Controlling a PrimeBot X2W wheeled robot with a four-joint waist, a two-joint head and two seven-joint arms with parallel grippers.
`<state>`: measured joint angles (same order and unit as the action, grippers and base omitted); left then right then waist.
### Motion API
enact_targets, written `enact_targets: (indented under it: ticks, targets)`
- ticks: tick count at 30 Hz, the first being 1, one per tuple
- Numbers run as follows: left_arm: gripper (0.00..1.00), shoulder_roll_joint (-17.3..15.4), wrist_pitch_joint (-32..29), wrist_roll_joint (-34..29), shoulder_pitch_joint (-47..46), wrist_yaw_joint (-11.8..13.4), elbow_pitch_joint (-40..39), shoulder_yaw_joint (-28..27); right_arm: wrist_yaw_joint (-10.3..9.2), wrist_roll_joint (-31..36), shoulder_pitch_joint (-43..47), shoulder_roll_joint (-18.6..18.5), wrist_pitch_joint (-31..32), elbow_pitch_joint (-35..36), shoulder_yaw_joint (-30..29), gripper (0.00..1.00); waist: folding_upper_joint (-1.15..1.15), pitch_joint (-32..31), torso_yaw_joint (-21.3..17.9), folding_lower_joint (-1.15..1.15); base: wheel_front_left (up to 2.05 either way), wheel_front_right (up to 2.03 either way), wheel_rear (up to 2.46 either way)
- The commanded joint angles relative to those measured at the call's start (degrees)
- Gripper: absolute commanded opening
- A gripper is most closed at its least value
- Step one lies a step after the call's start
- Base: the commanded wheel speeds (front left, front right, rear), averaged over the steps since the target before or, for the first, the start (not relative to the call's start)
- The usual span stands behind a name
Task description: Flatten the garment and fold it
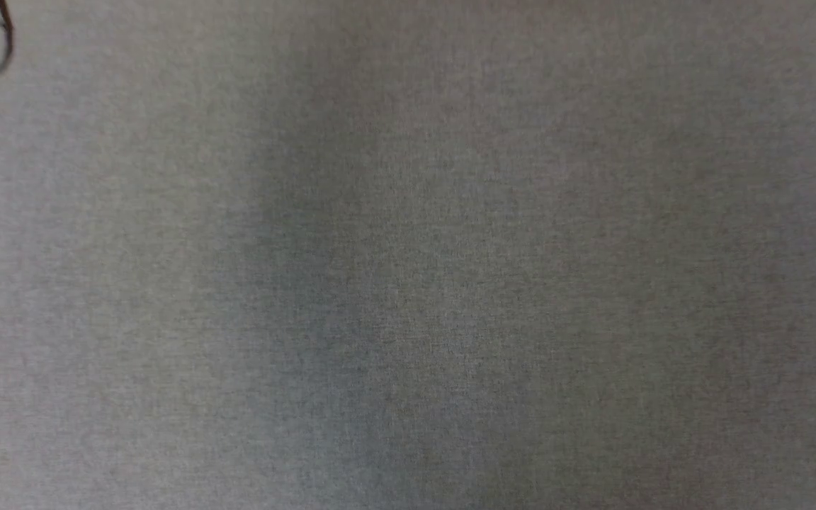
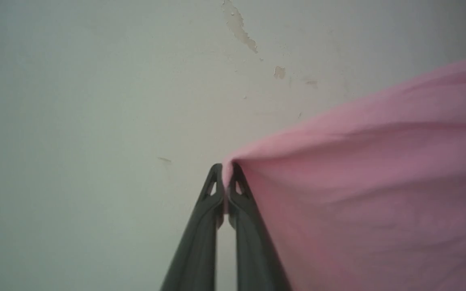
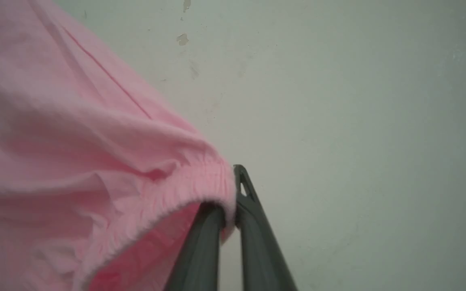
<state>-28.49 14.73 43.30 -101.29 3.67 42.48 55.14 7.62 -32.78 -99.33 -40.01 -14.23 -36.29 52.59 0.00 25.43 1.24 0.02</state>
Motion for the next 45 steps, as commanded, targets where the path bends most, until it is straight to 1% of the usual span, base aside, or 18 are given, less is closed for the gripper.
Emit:
enact_targets:
  ticks: [1, 7, 11, 14, 18, 20, 24, 28, 32, 37, 41, 45]
  targets:
    - [0.0, -0.1, 0.2, -0.9, -0.9, 0.6, -0.7, -1.3, -0.13, 0.6, -1.5, 0.4, -0.2, -0.7, -0.6, 0.0, 0.0, 4.0, -0.4, -0.02, 0.0, 0.0, 0.0]
    - [0.0, -0.6, 0.3, -4.5, 0.5, 0.9, -3.8, -5.9, -0.13, 1.9, -3.8, 1.6, -0.5, -1.9, -1.0, 0.0, 0.0, 5.9, -0.8, -0.02, 0.0, 0.0, 0.0]
    - [0.0, -0.5, 0.3, -6.0, 5.5, 1.2, -6.0, -9.0, -0.13, 1.7, 0.0, 2.9, -0.7, -1.5, -0.9, 0.0, 0.0, 5.9, -1.1, -0.02, 0.0, 0.0, 0.0]
    - [0.0, -0.9, 0.3, -7.1, 11.7, 1.6, -9.1, -12.0, -0.13, 1.9, 4.9, 3.4, -0.7, 1.1, -2.5, 0.0, 0.0, 5.4, -1.3, -0.02, 0.0, 0.0, 0.0]
    - [0.0, -1.4, 0.3, -7.7, 23.3, 2.6, -14.5, -17.0, -0.13, 3.4, 14.1, 3.3, -0.7, 6.1, -4.4, 0.0, 0.0, 3.7, -1.2, -0.02, 0.0, 0.0, 0.0]
    - [0.0, -1.7, 0.3, -8.1, 30.5, 3.1, -17.2, -19.4, -0.13, 4.3, 19.2, 3.1, -0.8, 8.8, -5.6, 0.0, 0.0, 2.3, -1.1, -0.02, 0.0, 0.0, 0.0]
    - [0.0, -2.0, 0.3, -8.9, 45.5, 4.1, -21.6, -24.5, -0.13, 6.5, 30.8, 2.4, -0.8, 14.1, -5.8, 0.0, 0.0, -1.4, -1.4, -0.02, 0.0, 0.0, 0.0]
    - [0.0, -2.2, 0.3, -10.1, 61.0, 4.3, -24.8, -27.3, -0.13, 8.3, 42.4, 2.2, -0.8, 19.0, -6.0, 0.0, 0.0, -5.7, -1.9, -0.02, 0.0, 0.0, 0.0]
    - [0.0, -1.3, 0.3, -11.0, 74.4, 4.6, -27.2, -28.7, -0.13, 8.8, 54.1, 1.6, -0.8, 22.4, -6.8, 0.0, 0.0, -9.7, -1.7, -0.02, 0.0, 0.0, 0.0]
    - [0.0, 0.3, 0.3, -11.3, 87.5, 5.5, -27.9, -29.6, -0.13, 7.9, 69.0, 1.5, -0.8, 24.7, -9.1, 0.0, 0.0, -14.3, -1.3, -0.02, 0.0, 0.0, 0.0]
    - [0.0, 1.4, 0.3, -10.5, 95.9, 5.8, -28.5, -32.1, -0.13, 8.9, 79.8, 1.8, -0.8, 26.4, -10.7, 0.0, 0.0, -17.1, -1.1, -0.02, 0.0, 0.0, 0.0]
    - [0.0, 1.7, 0.3, -10.3, 103.4, 6.6, -30.2, -34.2, -0.13, 9.4, 88.9, 2.8, -0.8, 27.7, -13.3, 0.0, 0.0, -18.9, -1.0, -0.02, 0.0, 0.0, 0.0]
